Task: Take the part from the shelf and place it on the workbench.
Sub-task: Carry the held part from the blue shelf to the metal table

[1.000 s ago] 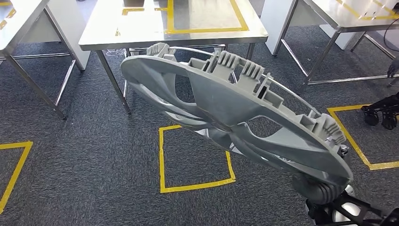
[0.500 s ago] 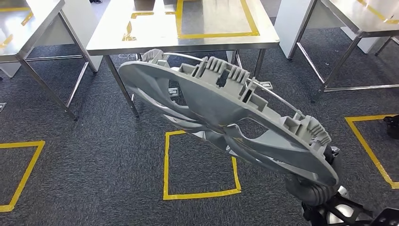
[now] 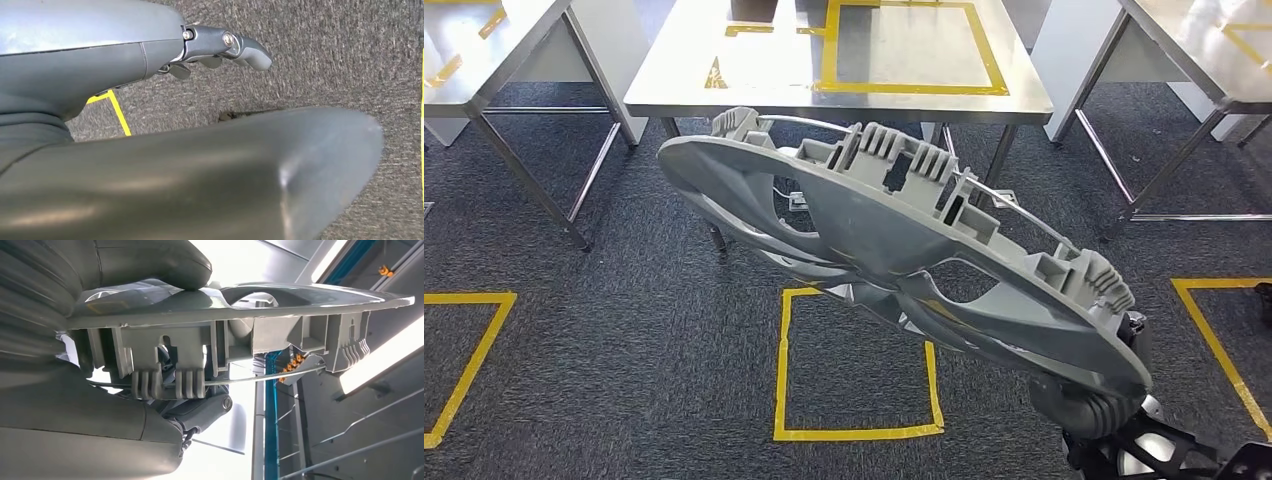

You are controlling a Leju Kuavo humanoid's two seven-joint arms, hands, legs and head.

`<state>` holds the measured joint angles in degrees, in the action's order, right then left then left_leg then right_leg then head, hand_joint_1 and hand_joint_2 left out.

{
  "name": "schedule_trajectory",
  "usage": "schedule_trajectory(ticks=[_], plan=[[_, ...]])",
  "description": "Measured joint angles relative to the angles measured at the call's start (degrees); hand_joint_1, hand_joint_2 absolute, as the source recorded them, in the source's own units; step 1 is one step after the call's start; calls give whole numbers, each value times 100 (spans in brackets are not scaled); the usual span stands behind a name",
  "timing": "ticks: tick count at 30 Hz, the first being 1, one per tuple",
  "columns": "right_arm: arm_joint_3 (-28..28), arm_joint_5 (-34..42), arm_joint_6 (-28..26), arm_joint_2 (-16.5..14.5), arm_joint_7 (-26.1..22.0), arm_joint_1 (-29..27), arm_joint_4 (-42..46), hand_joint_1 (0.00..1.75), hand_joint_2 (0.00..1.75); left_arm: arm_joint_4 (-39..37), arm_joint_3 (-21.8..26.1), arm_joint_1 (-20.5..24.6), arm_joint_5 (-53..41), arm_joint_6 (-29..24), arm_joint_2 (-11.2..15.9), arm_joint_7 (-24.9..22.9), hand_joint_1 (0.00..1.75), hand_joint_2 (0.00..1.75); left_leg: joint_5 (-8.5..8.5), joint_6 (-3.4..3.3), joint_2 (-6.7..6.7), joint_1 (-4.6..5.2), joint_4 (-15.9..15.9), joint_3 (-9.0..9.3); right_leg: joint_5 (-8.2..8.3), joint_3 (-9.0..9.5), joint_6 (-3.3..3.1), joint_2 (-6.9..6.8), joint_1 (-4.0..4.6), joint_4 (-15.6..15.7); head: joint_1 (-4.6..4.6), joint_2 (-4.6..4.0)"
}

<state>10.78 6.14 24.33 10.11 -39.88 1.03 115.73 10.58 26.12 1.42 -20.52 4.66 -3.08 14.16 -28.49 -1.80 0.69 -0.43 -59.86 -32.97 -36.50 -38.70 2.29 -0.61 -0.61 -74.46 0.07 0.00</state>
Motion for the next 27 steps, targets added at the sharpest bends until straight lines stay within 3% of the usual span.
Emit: schedule_trajectory(ticks=[1, 2, 4, 6, 8, 11, 14, 15, 16, 17, 19, 21, 25, 27], plan=[[0, 8, 5, 2, 1, 2, 0, 175, 175, 0, 6, -5, -9, 0, 0, 3, 0, 0, -45, 5, 17, 1, 0, 53, 56, -123, -6, 1, 2, -31, -5, 0], [0, 13, 13, 4, 2, 8, 0, 175, 175, -1, 14, -10, -17, 2, 0, 4, 0, 0, -91, 11, 32, 2, 0, 117, 238, -143, -26, 2, 6, 134, -11, 0], [0, 14, 38, 10, 1, 32, 1, 175, 175, -1, 27, -14, -30, 5, -2, 9, 0, 0, -194, 29, 54, 1, 5, 255, 817, 22, -101, 6, 30, 836, -26, 0], [-1, -3, 56, 22, -2, 61, 8, 175, 175, -3, 32, -4, -36, 8, -4, 21, 0, 0, -276, 76, 68, 4, 12, 331, 1048, 146, -171, 12, 75, 1345, -38, 0], [-3, -44, 48, 43, 0, 74, 38, 175, 175, -3, 40, -1, -39, 14, -4, 29, 0, 0, -296, 151, 70, 13, -18, 373, 1024, 178, -230, 16, 98, 1444, -40, 0], [2, -131, -28, 62, 3, 64, 133, 175, 175, -3, 83, -8, -37, 16, -14, 27, 0, 0, -357, 227, 34, 18, -279, 322, 1047, 365, -329, 10, 51, 1525, -18, 0], [49, -184, -107, 61, -4, 57, 215, 175, 175, -5, 126, -1, -33, 15, -40, 38, 0, 0, -700, 286, 9, -5, -1148, -228, 968, 474, -385, 1, 37, 1553, 24, 0], [73, -195, -135, 61, -2, 50, 225, 175, 175, -5, 134, -12, -33, 15, -44, 42, 0, 0, -776, 310, 7, -14, -1377, -419, 936, 502, -386, 7, 36, 1552, 31, 0], [95, -201, -164, 62, 0, 41, 232, 175, 175, -5, 140, -27, -33, 16, -44, 46, 0, 0, -749, 330, 4, -21, -1449, -537, 901, 541, -381, 13, 32, 1551, 37, 0], [115, -204, -191, 63, 2, 32, 239, 175, 175, -5, 146, -39, -33, 19, -43, 51, 0, 0, -598, 345, 0, -29, -1335, -563, 864, 589, -369, 20, 26, 1549, 45, 0], [142, -204, -231, 64, 1, 22, 267, 175, 175, -5, 163, -48, -32, 26, -41, 62, 0, 0, -90, 354, -22, -44, -693, -397, 778, 696, -326, 19, 11, 1542, 59, 0], [154, -199, -250, 66, -2, 26, 295, 175, 175, -11, 177, -44, -31, 34, -44, 70, 0, 0, 124, 313, -53, -31, -153, -250, 706, 750, -265, 13, 17, 1524, 75, 0], [197, -200, -298, 106, 2, 27, 360, 175, 175, -13, 214, -63, -12, 42, -53, 66, 0, 0, 144, 137, -53, -13, -31, -192, 619, 769, -117, 9, 26, 1505, 67, 0], [234, -195, -337, 170, -1, 20, 415, 175, 175, -11, 250, -62, 21, 41, -60, 72, 0, 0, 132, 68, -47, -31, 10, -136, 460, 607, -56, 15, 14, 1169, 45, 0]])
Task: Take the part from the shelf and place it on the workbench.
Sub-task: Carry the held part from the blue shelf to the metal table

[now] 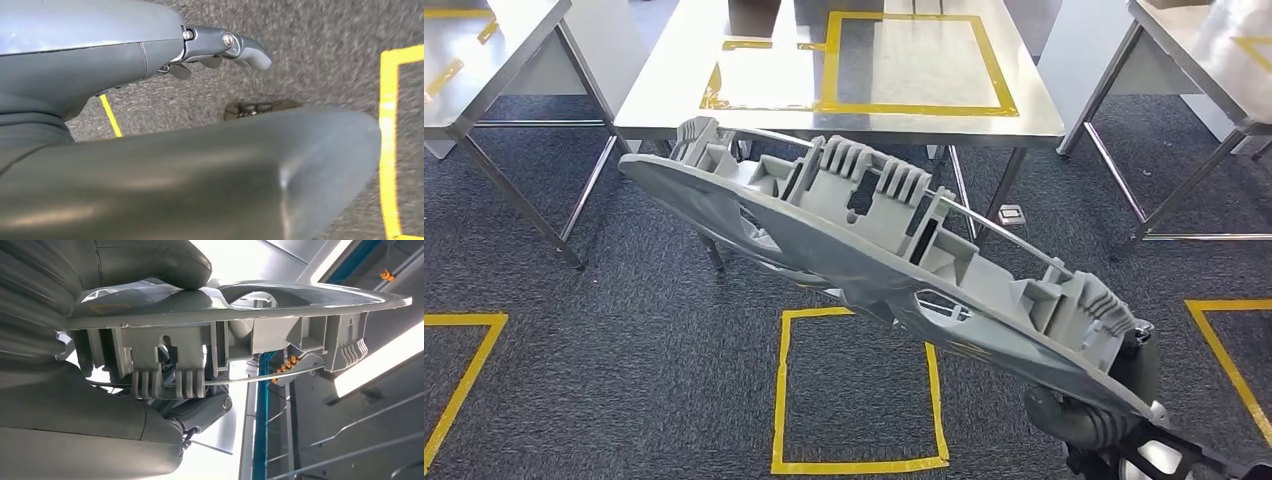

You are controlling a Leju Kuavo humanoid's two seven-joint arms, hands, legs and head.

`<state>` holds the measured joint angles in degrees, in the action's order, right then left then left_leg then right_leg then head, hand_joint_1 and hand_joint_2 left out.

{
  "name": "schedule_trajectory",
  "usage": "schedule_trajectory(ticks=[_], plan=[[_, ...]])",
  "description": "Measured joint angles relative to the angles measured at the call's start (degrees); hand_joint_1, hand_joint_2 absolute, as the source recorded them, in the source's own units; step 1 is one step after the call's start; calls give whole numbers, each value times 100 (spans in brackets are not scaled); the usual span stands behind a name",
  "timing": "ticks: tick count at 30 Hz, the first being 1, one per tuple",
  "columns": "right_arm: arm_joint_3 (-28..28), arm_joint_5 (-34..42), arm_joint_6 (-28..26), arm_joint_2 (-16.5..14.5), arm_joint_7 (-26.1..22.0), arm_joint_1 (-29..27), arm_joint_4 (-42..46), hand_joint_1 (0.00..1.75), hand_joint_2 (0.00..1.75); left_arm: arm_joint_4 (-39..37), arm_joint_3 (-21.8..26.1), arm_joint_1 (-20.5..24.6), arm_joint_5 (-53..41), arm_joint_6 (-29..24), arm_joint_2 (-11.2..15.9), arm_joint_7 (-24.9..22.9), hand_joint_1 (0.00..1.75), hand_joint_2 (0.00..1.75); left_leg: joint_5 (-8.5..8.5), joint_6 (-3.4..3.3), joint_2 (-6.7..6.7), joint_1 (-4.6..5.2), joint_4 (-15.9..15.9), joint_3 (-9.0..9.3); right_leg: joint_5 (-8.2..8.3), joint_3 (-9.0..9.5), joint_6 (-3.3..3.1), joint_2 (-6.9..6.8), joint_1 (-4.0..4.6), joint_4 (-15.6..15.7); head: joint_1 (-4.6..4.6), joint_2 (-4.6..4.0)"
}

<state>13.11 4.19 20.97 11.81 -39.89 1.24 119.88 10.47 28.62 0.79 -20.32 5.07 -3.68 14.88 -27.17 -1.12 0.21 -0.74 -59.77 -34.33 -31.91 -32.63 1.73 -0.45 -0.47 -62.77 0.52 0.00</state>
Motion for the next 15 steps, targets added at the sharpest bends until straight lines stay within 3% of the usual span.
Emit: schedule_trajectory(ticks=[3, 4, 5, 7, 9, 11, 13, 15], plan=[[34, 6, -14, 73, -2, -34, 59, 175, 175, 0, 39, -3, 39, -5, 1, 16, 0, 0, -69, -55, 5, 8, 8, 61, -340, -677, 43, 3, -9, -1076, -38, 0], [41, 4, -13, 90, -1, -51, 65, 175, 175, -1, 45, -8, 43, -9, 0, 17, 0, 0, -97, -57, 10, 12, 8, 91, -307, -836, 41, 3, -8, -1245, -44, 0], [47, 1, -12, 103, 2, -69, 69, 175, 175, -1, 51, -15, 43, -13, -2, 19, 0, 0, -128, -54, 17, 15, 8, 130, -154, -882, 29, 4, -5, -1191, -51, 0], [61, -20, -6, 119, 2, -110, 108, 175, 175, -2, 66, -27, 52, -22, -12, 27, 0, 0, -195, -38, 39, 20, 8, 229, 360, -666, -34, 9, 13, -518, -70, 0], [83, -52, 2, 119, 0, -132, 166, 175, 175, -1, 87, -31, 68, -38, -29, 38, 0, 0, -259, 2, 55, 37, 6, 287, 631, -384, -109, 9, 53, 140, -89, 0], [121, -69, 2, 119, -3, -131, 201, 175, 175, -1, 132, -39, 94, -59, -42, 54, 0, 0, -303, 65, 55, 44, 24, 303, 604, -297, -154, 12, 85, 328, -98, 0], [153, -33, 3, 122, 1, -136, 214, 175, 175, 4, 175, -49, 127, -72, -44, 82, 0, 0, -340, 133, 42, 44, 43, 341, 592, -257, -191, 25, 64, 390, -101, 0], [163, 48, 35, 125, 1, -130, 216, 175, 175, 8, 200, -57, 144, -76, -51, 117, 0, 0, -494, 186, 26, 49, -204, 259, 580, -175, -245, 22, 18, 457, -73, 0]])
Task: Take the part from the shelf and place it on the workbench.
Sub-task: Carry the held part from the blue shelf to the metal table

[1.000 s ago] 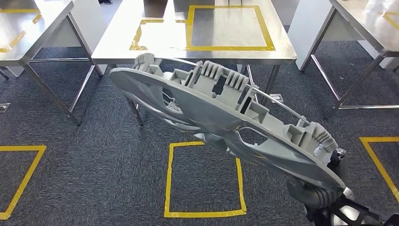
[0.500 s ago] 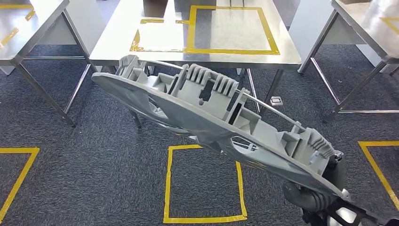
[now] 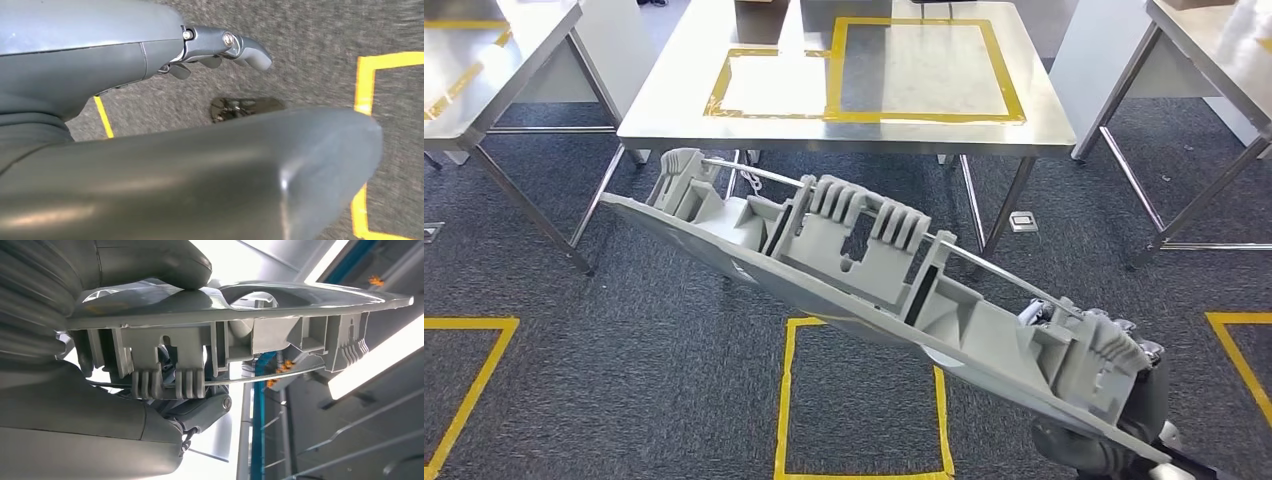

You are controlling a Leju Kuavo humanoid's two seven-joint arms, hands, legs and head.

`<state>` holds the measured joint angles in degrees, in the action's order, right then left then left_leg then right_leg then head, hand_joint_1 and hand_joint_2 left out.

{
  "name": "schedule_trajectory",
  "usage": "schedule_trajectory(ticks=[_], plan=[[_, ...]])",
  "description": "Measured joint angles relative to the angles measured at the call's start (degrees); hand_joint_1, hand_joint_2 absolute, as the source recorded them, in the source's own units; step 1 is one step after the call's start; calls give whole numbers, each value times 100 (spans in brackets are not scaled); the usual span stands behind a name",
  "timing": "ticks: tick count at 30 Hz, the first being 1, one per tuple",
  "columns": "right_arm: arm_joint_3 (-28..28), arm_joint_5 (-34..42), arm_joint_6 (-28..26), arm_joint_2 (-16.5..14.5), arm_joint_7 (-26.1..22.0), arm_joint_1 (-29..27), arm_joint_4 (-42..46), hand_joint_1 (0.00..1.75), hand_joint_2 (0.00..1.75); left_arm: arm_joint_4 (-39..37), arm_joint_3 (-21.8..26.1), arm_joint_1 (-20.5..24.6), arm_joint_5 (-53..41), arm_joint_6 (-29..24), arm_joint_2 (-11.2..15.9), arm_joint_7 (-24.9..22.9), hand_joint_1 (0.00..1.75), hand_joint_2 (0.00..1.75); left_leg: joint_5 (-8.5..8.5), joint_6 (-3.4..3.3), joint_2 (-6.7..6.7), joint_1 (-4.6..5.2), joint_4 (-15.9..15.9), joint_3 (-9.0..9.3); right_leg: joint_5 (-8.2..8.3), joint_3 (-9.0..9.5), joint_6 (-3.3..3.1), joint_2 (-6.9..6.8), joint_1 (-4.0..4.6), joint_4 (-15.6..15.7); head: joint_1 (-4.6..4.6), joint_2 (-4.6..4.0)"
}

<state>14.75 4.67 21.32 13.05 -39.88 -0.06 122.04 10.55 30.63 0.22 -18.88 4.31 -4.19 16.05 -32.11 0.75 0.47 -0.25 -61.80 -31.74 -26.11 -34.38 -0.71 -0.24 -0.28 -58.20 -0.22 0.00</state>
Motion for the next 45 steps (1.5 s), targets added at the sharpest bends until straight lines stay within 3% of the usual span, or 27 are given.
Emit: schedule_trajectory(ticks=[3, 4, 5, 7, 9, 10, 14, 16, 18, 19, 20, 21, 23, 25, 27, 30, 31, 33, 34, 35, 36, 37, 38, 40, 45], plan=[[4, 99, 60, 2, -2, 23, -5, 175, 175, -2, 18, -17, -3, -2, -12, 34, 0, 0, -423, 58, -10, -23, -1040, -573, -75, 103, -48, -19, -14, 18, 59, 0], [5, 123, 69, 4, 1, 22, -9, 175, 175, -3, 20, -29, -8, 1, -11, 38, 0, 0, -441, 74, -10, -31, -1265, -729, -106, 138, -47, -19, -14, 17, 66, 0], [4, 147, 75, 7, 3, 21, -13, 175, 175, -3, 21, -41, -13, 4, -9, 38, 0, 0, -343, 86, -10, -37, -1291, -793, -137, 178, -39, -15, -16, 15, 70, 0], [-5, 188, 106, 11, 2, 15, -15, 175, 175, -4, 21, -56, -20, 20, 4, 37, 0, 0, 141, 95, -16, -53, -699, -598, -214, 282, -5, -7, -24, 6, 81, 0], [-25, 221, 146, 18, 0, 14, -15, 175, 175, -10, 21, -56, -24, 38, 13, 36, 0, 0, 461, 66, -25, -59, -23, -313, -295, 350, 56, -2, -10, -17, 95, 0], [-36, 238, 160, 26, 0, 14, -15, 175, 175, -13, 21, -53, -25, 44, 13, 36, 0, 0, 500, 33, -28, -56, 147, -242, -323, 359, 87, 0, 2, -25, 93, 0], [-127, 306, 212, 66, 1, 8, -9, 175, 175, -18, 22, -72, -35, 64, 15, 63, 0, 0, 434, -139, -25, -47, 219, -190, -410, 368, 214, 7, -2, -69, 67, 0], [-174, 306, 233, 84, -1, 5, -4, 175, 175, -17, 29, -69, -57, 71, 22, 87, 0, 0, 408, -206, -25, -66, 240, -138, -628, 162, 268, 8, -15, -515, 33, 0], [-198, 277, 227, 90, -2, -13, -4, 175, 175, -17, 45, -60, -92, 74, 31, 100, 0, 0, 364, -237, -24, -61, 241, -104, -922, -321, 297, 9, -22, -1330, -3, 0], [-205, 253, 209, 91, -2, -30, -4, 175, 175, -17, 53, -61, -107, 76, 32, 101, 0, 0, 339, -240, -22, -58, 241, -80, -971, -540, 300, 9, -24, -1637, -12, 0], [-208, 227, 183, 91, -1, -49, -4, 175, 175, -17, 60, -65, -117, 77, 33, 100, 0, 0, 310, -237, -17, -55, 241, -45, -896, -656, 294, 9, -23, -1734, -15, 0], [-209, 204, 154, 92, 1, -67, -2, 175, 175, -18, 63, -68, -126, 77, 34, 99, 0, 0, 277, -231, -12, -53, 241, 4, -691, -648, 277, 9, -21, -1582, -20, 0], [-212, 180, 103, 95, 0, -87, 16, 175, 175, -19, 67, -69, -140, 77, 34, 97, 0, 0, 204, -210, -1, -52, 241, 104, -163, -373, 218, 10, -7, -819, -29, 0], [-217, 178, 55, 99, -4, -98, 52, 175, 175, -21, 71, -56, -162, 79, 39, 94, 0, 0, 145, -158, 10, -39, 240, 141, 57, -133, 161, 11, 28, -222, -40, 0], [-222, 172, 14, 102, -3, -131, 93, 175, 175, -25, 74, -45, -195, 83, 50, 89, 0, 0, 116, -88, 12, -33, 267, 146, 8, -90, 117, 20, 58, -95, -46, 0], [-222, 137, -41, 101, 0, -195, 156, 175, 175, -22, 78, -37, -219, 95, 76, 89, 0, 0, 9, 7, -12, -28, 146, 131, -14, -4, 25, 26, 4, -13, -26, 0], [-222, 124, -50, 99, -2, -202, 169, 175, 175, -22, 78, -34, -220, 101, 85, 92, 0, 0, -110, 30, -18, -27, -102, 14, -28, 42, -6, 20, -14, 11, -7, 0], [-220, 100, -56, 95, -2, -203, 178, 175, 175, -26, 78, -34, -221, 109, 95, 95, 0, 0, -406, 64, -20, -34, -866, -415, -83, 110, -45, 8, -9, 17, 28, 0], [-219, 91, -60, 92, -1, -205, 178, 175, 175, -27, 78, -42, -222, 109, 101, 95, 0, 0, -481, 76, -20, -37, -1197, -629, -113, 145, -53, 10, -7, 16, 36, 0], [-217, 87, -65, 90, 1, -205, 178, 175, 175, -27, 78, -51, -222, 109, 106, 96, 0, 0, -441, 82, -20, -37, -1349, -763, -143, 183, -52, 14, -6, 16, 42, 0], [-217, 86, -73, 89, 2, -205, 178, 175, 175, -28, 78, -58, -224, 109, 111, 96, 0, 0, -277, 82, -21, -37, -1274, -790, -175, 229, -46, 20, -6, 15, 51, 0], [-216, 86, -85, 89, 1, -203, 178, 175, 175, -28, 78, -61, -229, 109, 117, 97, 0, 0, -23, 77, -21, -38, -979, -705, -212, 284, -34, 25, -8, 14, 61, 0], [-216, 88, -101, 89, 1, -201, 178, 175, 175, -28, 78, -61, -234, 110, 122, 97, 0, 0, 245, 64, -24, -37, -563, -558, -253, 337, -16, 27, -9, 12, 71, 0], [-215, 92, -131, 89, 1, -191, 178, 175, 175, -31, 78, -52, -249, 111, 128, 97, 0, 0, 527, 13, -27, -24, 89, -291, -333, 406, 40, 31, 13, -5, 82, 0], [-188, 119, -133, 90, 3, -136, 177, 175, 175, -33, 79, -40, -273, 114, 122, 90, 0, 0, 491, -176, -20, -18, 260, -187, -460, 404, 208, 35, 11, -100, 50, 0]])
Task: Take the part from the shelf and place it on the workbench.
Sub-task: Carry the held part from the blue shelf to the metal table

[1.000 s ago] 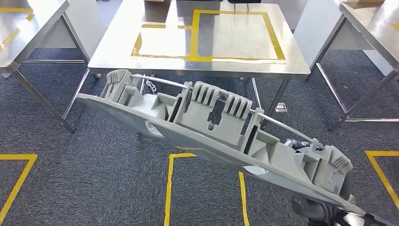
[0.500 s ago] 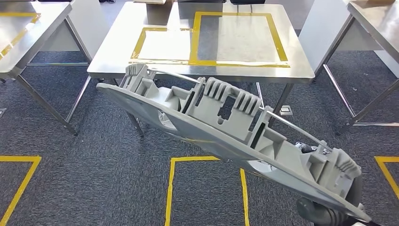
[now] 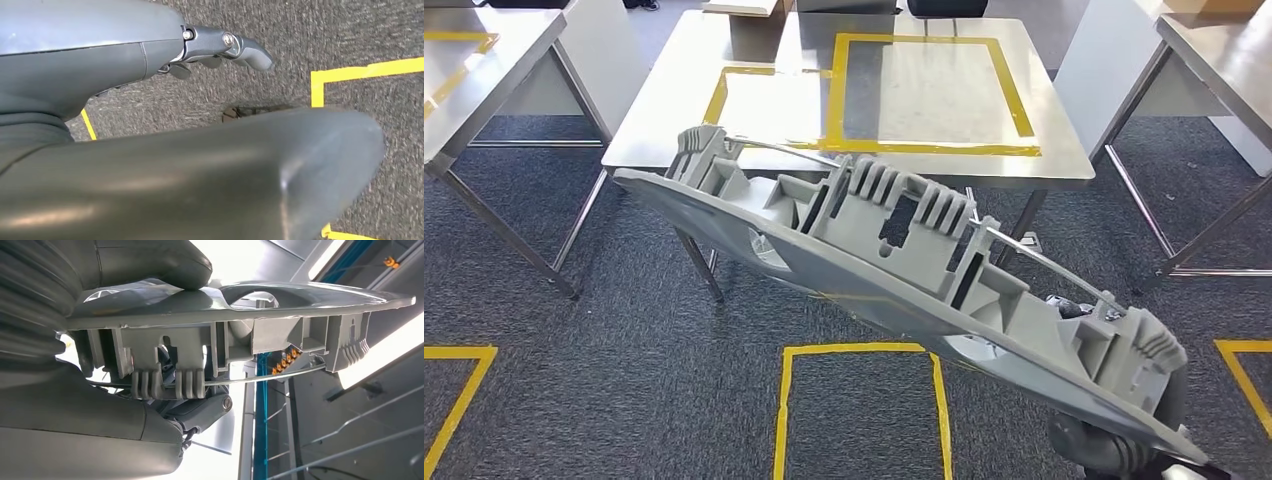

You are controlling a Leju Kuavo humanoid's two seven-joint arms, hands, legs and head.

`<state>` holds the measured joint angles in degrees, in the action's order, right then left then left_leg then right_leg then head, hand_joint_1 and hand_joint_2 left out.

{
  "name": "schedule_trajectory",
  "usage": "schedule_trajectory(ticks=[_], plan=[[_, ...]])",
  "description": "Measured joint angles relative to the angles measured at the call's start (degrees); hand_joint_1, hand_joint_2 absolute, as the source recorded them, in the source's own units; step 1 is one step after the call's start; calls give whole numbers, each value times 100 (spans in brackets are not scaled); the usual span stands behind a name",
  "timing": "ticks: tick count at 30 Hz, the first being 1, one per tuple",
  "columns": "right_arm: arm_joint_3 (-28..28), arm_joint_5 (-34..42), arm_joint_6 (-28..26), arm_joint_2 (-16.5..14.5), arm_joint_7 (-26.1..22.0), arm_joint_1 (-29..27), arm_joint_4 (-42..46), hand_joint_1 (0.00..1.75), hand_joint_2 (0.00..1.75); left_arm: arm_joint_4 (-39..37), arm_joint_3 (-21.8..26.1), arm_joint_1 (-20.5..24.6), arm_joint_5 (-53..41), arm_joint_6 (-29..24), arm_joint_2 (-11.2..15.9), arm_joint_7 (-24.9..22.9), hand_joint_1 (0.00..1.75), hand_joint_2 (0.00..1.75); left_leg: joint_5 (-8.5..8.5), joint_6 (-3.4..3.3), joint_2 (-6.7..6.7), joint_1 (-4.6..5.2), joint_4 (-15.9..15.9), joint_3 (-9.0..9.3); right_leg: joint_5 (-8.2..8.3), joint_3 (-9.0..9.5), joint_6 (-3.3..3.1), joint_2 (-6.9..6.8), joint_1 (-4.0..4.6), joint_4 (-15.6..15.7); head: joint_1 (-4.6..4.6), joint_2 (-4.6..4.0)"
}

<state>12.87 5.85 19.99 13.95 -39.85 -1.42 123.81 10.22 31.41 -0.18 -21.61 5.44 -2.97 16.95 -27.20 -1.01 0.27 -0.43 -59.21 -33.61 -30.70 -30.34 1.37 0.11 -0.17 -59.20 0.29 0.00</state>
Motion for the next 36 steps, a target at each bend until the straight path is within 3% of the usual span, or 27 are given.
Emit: schedule_trajectory(ticks=[2, 4, 5, 6, 8, 10, 11, 14, 16, 19, 20, 21, 22, 24, 26, 29, 31, 32, 34, 35, 36], plan=[[19, 6, 4, 0, -2, 41, -4, 175, 175, 1, 1, 10, -1, 0, 0, 1, 0, 0, -21, -54, -1, -21, 20, 40, -247, -263, 59, -2, -18, -521, -38, 0], [39, 10, 5, -1, -3, 62, -16, 175, 175, 1, 2, 17, -1, 0, 4, 1, 0, 0, -58, -77, -1, -21, 19, 63, -520, -761, 93, -2, -31, -1330, -68, 0], [47, 10, 5, -1, -1, 63, -27, 175, 175, 1, 2, 15, -1, 0, 4, 0, 0, 0, -82, -78, 2, -19, 19, 85, -534, -954, 99, -2, -35, -1584, -73, 0], [55, 9, 5, -1, 2, 63, -39, 175, 175, 0, 2, 11, -1, 0, 3, -1, 0, 0, -109, -72, 7, -19, 18, 119, -408, -1025, 95, -2, -35, -1590, -78, 0], [67, 6, 0, -1, 4, 72, -56, 175, 175, -1, 2, 7, -1, 0, -2, -1, 0, 0, -173, -49, 22, -19, 18, 215, 107, -832, 58, -2, -32, -962, -86, 0], [85, -2, -14, -1, -1, 99, -64, 175, 175, -3, 2, 13, -1, 0, -9, -3, 0, 0, -242, -1, 36, -2, 10, 285, 442, -534, -5, -1, -7, -246, -95, 0], [94, -6, -21, -2, -2, 115, -69, 175, 175, -3, 2, 17, -1, -1, -10, -4, 0, 0, -268, 30, 40, 5, 11, 298, 484, -453, -37, 2, 8, -51, -96, 0], [116, -25, -60, -4, 1, 137, -87, 175, 175, 1, 2, 22, -4, -5, -5, -12, 0, 0, -313, 131, 36, 9, 43, 331, 424, -398, -128, 11, 10, 55, -90, 0], [126, -29, -110, -6, 1, 141, -91, 175, 175, 4, 2, 23, -10, -7, -3, -15, 0, 0, -440, 187, 25, 7, -174, 261, 406, -320, -199, 2, -23, 107, -58, 0], [151, -14, -164, -17, -2, 146, -102, 175, 175, 2, 3, 13, -20, -17, -3, -18, 0, 0, -846, 239, 16, -9, -1245, -344, 337, -226, -268, -18, -22, 123, -3, 0], [161, -7, -166, -21, -1, 146, -111, 175, 175, 1, 4, 2, -21, -20, 0, -18, 0, 0, -879, 249, 15, -10, -1511, -533, 310, -200, -273, -15, -18, 121, 1, 0], [171, -1, -166, -25, 0, 147, -123, 175, 175, 0, 5, -7, -21, -22, 2, -16, 0, 0, -789, 252, 15, -11, -1565, -623, 281, -166, -270, -9, -17, 120, 7, 0], [179, 3, -164, -31, 1, 149, -134, 175, 175, -1, 8, -14, -21, -22, 6, -13, 0, 0, -593, 249, 14, -11, -1402, -605, 249, -123, -262, -3, -17, 119, 14, 0], [196, 0, -162, -50, -1, 163, -152, 175, 175, -3, 13, -17, -21, -24, 14, -4, 0, 0, -99, 223, 10, -8, -664, -339, 168, -24, -228, 3, -12, 114, 29, 0], [215, -12, -162, -72, -2, 190, -165, 175, 175, -7, 17, -5, -21, -33, 19, -6, 0, 0, 97, 167, 9, 2, -122, -120, 100, 14, -172, 9, 10, 96, 36, 0], [252, -51, -170, -107, 2, 222, -180, 175, 175, -10, 23, -3, -21, -55, 10, -20, 0, 0, 41, 65, 12, 14, -20, -78, 53, 17, -79, 13, 17, 97, 23, 0], [297, -89, -192, -125, 3, 252, -193, 175, 175, -10, 28, -6, -21, -71, -3, -20, 0, 0, 16, -10, 13, -7, 9, -26, -54, -47, -7, 9, 4, -95, 3, 0], [327, -117, -208, -134, 1, 269, -198, 175, 175, -9, 31, -1, -20, -81, -9, -24, 0, 0, 2, -41, 12, -21, 22, 2, -174, -184, 25, 7, -7, -367, -15, 0], [397, -202, -259, -158, -2, 277, -205, 175, 175, -10, 35, 10, -10, -99, -9, -41, 0, 0, -39, -71, 11, -22, 24, 36, -460, -650, 70, 6, -27, -1149, -50, 0], [442, -244, -292, -169, -1, 264, -207, 175, 175, -10, 38, 10, 1, -104, -10, -56, 0, 0, -64, -73, 12, -21, 23, 57, -526, -869, 84, 6, -37, -1462, -57, 0], [487, -279, -328, -177, 2, 250, -207, 175, 175, -10, 44, 5, 17, -107, -14, -71, 0, 0, -92, -67, 14, -21, 23, 88, -478, -1003, 90, 5, -43, -1594, -61, 0]])
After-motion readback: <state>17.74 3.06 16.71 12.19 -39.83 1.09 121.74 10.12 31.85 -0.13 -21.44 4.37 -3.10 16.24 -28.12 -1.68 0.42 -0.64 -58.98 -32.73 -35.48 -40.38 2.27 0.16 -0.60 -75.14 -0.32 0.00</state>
